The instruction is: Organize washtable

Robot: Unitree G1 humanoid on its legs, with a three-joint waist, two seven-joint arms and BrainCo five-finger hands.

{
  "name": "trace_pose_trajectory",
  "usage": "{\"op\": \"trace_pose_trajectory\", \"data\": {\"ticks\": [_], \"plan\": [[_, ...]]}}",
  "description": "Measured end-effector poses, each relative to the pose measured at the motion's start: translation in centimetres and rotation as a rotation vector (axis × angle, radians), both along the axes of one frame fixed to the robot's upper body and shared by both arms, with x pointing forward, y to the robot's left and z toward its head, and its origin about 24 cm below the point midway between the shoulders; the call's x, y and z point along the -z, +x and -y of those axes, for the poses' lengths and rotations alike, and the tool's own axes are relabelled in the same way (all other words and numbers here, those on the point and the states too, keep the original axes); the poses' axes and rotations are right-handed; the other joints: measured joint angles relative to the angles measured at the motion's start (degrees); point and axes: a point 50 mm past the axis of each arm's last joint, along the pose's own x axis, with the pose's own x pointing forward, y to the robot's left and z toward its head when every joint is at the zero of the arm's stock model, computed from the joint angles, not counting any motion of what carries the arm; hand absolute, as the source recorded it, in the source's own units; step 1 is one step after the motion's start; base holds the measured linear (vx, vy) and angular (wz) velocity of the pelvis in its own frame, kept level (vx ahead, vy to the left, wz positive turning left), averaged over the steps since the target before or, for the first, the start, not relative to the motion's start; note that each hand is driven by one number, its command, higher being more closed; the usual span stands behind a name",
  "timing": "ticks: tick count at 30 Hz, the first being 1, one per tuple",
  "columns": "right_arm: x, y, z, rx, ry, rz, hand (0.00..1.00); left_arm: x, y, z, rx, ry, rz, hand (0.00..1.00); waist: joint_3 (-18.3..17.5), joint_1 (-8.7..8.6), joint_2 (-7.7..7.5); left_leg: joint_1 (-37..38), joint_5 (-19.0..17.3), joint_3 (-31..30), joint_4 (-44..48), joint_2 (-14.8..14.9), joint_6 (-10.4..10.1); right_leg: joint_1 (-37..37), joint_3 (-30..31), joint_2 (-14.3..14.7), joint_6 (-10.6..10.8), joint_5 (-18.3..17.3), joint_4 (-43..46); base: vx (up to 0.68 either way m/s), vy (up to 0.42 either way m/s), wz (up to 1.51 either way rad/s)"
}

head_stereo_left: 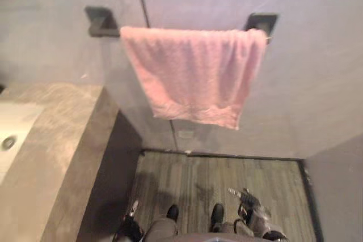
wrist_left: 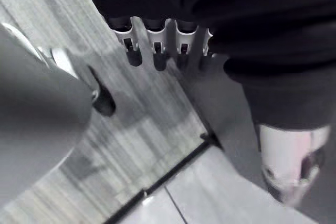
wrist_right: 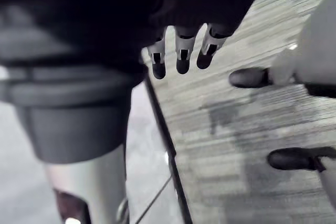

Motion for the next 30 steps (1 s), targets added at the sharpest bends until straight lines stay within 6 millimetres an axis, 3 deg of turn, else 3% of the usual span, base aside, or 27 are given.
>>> {"op": "trace_pose_trajectory", "data": {"ticks": [4,5,6,7,9,11,12,13,14,15,16,17,18,21,23,24,25,28,29,30], "plan": [[-0.5,0.6,0.5,-0.002,-0.013,0.038,0.0,0.4,-1.5,0.5,0.063,0.006,-0.054,0.0,-1.05,-0.64,1.85,5.46,-1.22,0.23,12.29,5.44,-2.37,0.15,-5.26,-0.66,-1.11,-0.84,3.34,0.18,-0.038,0.58],[-0.4,0.4,1.3,0.004,-0.027,0.028,0.0,0.5,-1.4,0.7,0.124,0.009,-0.068,0.0,-1.04,-1.24,1.93,6.57,-0.65,-1.62,8.49,5.75,-4.55,-0.56,-6.73,-1.58,-0.72,-0.94,4.72,-0.05,0.111,0.83],[-0.2,-0.1,1.6,0.012,-0.029,0.009,0.0,0.5,-1.2,0.4,0.187,0.032,-0.072,0.0,-1.1,-2.11,1.24,6.92,-0.78,-1.43,4.24,3.7,-4.79,-1.46,-7.41,-2.5,0.65,-1.59,4.87,-0.11,0.17,1.33],[0.5,-1.3,1.7,0.012,-0.028,-0.041,0.0,0.4,-1.1,-0.1,0.257,0.061,-0.083,0.0,-2.3,-3.17,-0.72,9.29,-0.9,-3.35,-4.63,2.22,-4.93,-2.14,-4.88,-2.39,1.71,-1.35,2.37,-0.09,0.16,1.21],[0.6,-1.5,1.9,0.014,-0.033,-0.05,0.0,0.4,-0.9,0.3,0.3,0.058,-0.084,0.0,-1.95,-3.22,0.28,10.32,-2.45,-4.48,-9.22,2.68,-6.35,-2.48,-5.57,-2.28,2.48,1.2,1.13,-0.05,0.141,0.51],[0.1,-0.3,1.6,-0.055,-0.065,-0.027,0.0,0.4,-0.5,0.8,0.344,0.061,-0.08,0.0,-1.32,-2.21,1.14,10.54,-4.36,-4.08,-13.45,2.59,-5.71,-4.91,-4.96,-2.34,2.61,3.44,1.2,-0.11,0.198,-0.12],[-0.1,0.1,1.0,-0.125,-0.087,-0.021,0.0,0.3,-0.3,0.7,0.371,0.074,-0.077,0.0,-0.57,-2.14,0.86,11.26,-4.28,-3.67,-15.28,1.41,-5.48,-5.11,-4.1,-3.45,3.11,4.11,1.91,-0.17,0.228,-0.06],[-0.1,0.3,0.4,-0.196,-0.107,-0.019,0.0,0.3,-0.2,0.5,0.39,0.09,-0.075,0.0,0.28,-2.05,0.28,13.11,-3.49,-3.76,-16.0,-0.46,-3.93,-5.27,-0.46,-4.71,4.18,4.89,4.26,-0.16,0.242,-0.02],[-0.1,0.4,0.2,-0.222,-0.112,-0.019,0.0,0.2,-0.1,0.4,0.394,0.098,-0.071,0.0,0.45,-1.96,-0.02,13.42,-3.01,-3.52,-15.62,-1.31,-3.14,-5.56,2.36,-5.35,5.33,5.67,5.3,-0.13,0.345,-0.09],[-0.2,0.5,-0.4,-0.258,-0.112,-0.014,0.0,0.3,-0.2,0.3,0.395,0.099,-0.076,0.0,0.4,-1.32,0.14,13.21,-1.92,-2.79,-14.57,-2.01,-0.94,-5.42,8.81,-5.8,9.14,7.28,5.45,0.04,0.338,-0.06],[-0.2,0.7,-0.6,-0.272,-0.108,-0.008,0.0,0.4,-0.4,0.6,0.389,0.088,-0.08,0.0,0.42,-1.47,0.38,13.11,-1.86,-3.0,-14.23,-2.25,-0.59,-5.72,12.72,-5.76,9.68,5.21,8.59,0.38,0.29,0.41],[-0.1,0.4,-1.1,-0.276,-0.092,-0.01,0.0,0.4,-0.4,0.6,0.386,0.09,-0.082,0.0,0.39,-1.9,-0.14,12.82,-1.43,-4.79,-13.82,-3.37,0.13,-6.57,17.73,-6.53,9.39,-2.55,21.02,0.62,0.095,1.16],[0.2,-0.1,-1.3,-0.276,-0.08,-0.022,0.0,0.3,-0.5,0.3,0.359,0.095,-0.077,0.0,0.3,-1.74,-0.63,11.84,-0.74,-8.01,-13.14,-4.83,0.75,-5.26,21.08,-7.38,9.27,-8.06,30.26,0.62,-0.005,1.48],[0.5,-0.6,-2.2,-0.279,-0.054,-0.03,0.0,0.3,-0.8,-0.5,0.296,0.101,-0.077,0.0,-1.05,-0.3,-2.67,8.25,1.73,-14.82,-11.26,-8.46,0.57,1.52,26.78,-7.24,9.72,-14.45,38.39,0.12,-0.052,1.52],[0.5,-0.5,-2.4,-0.286,-0.046,-0.029,0.0,0.3,-1.1,-0.8,0.282,0.104,-0.082,0.0,-1.76,1.23,-2.28,5.64,3.17,-17.63,-10.35,-9.22,-0.53,5.17,30.66,-5.36,9.82,-15.19,38.48,-0.15,-0.018,0.83],[0.4,-0.3,-2.3,-0.288,-0.049,-0.023,0.0,0.3,-1.4,-1.0,0.281,0.105,-0.089,0.0,-2.27,1.71,-2.5,4.07,3.96,-18.47,-9.91,-9.39,-1.29,6.08,32.48,-4.16,9.8,-17.46,35.74,-0.35,-0.055,0.81],[0.1,0.2,-2.0,-0.305,-0.07,-0.011,0.0,0.6,-2.7,-0.9,0.282,0.091,-0.132,0.0,-3.18,1.48,-1.79,0.36,6.18,-20.56,-10.42,-8.75,-2.5,6.47,33.28,-2.59,9.2,-21.3,30.71,-0.37,-0.062,0.62],[-0.5,1.2,-1.6,-0.362,-0.131,0.007,0.0,0.9,-3.8,-1.2,0.295,0.092,-0.183,0.0,-2.53,1.82,-0.89,-3.3,11.81,-23.43,-14.69,-7.07,-5.38,6.07,32.08,-1.48,7.65,-27.55,24.25,-0.45,-0.108,0.55],[-0.7,1.6,-1.4,-0.371,-0.147,0.015,0.0,1.0,-3.9,-0.8,0.303,0.083,-0.197,0.0,-0.9,1.4,0.94,-3.71,15.41,-26.03,-18.01,-5.06,-6.04,5.34,29.82,0.4,7.44,-28.82,24.13,-0.55,-0.126,0.96],[-0.5,1.1,-0.5,-0.365,-0.165,-0.005,0.0,1.0,-4.0,-0.7,0.297,0.081,-0.203,0.0,0.08,1.3,2.67,-3.32,16.69,-27.08,-21.03,-3.43,-1.92,5.14,26.48,2.51,6.16,-28.23,25.33,-0.6,-0.109,1.18]]}}
